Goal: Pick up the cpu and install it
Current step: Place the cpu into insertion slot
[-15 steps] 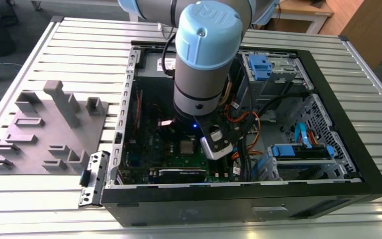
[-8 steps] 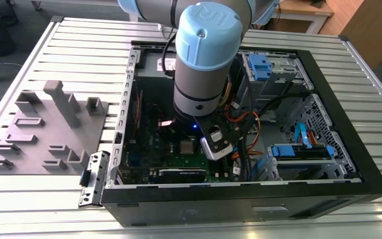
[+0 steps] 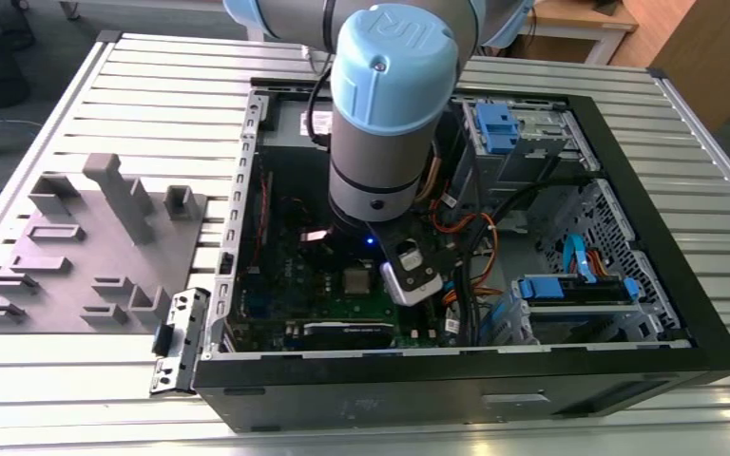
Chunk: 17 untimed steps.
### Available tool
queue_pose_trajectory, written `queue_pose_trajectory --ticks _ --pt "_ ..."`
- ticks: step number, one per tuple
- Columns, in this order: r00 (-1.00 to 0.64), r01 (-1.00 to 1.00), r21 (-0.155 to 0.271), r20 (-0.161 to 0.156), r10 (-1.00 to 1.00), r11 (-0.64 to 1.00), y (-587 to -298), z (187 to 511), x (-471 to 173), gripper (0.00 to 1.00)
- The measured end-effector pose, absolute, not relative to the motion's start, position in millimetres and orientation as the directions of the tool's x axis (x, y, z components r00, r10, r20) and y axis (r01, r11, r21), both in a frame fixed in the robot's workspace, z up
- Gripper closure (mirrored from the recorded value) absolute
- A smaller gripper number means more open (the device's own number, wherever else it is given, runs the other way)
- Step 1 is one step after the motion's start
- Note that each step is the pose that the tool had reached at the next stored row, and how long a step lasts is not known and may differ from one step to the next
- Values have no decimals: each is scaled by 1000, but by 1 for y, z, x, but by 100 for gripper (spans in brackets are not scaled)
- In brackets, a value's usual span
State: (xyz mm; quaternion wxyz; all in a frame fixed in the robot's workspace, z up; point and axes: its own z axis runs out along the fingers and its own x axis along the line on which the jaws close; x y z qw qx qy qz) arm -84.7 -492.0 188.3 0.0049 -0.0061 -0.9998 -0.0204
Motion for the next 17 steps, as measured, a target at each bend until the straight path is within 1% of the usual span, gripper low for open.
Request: queue_pose_trajectory --ticks 17 --pt "-1000 12 41 6 12 999 -492 187 -85 53"
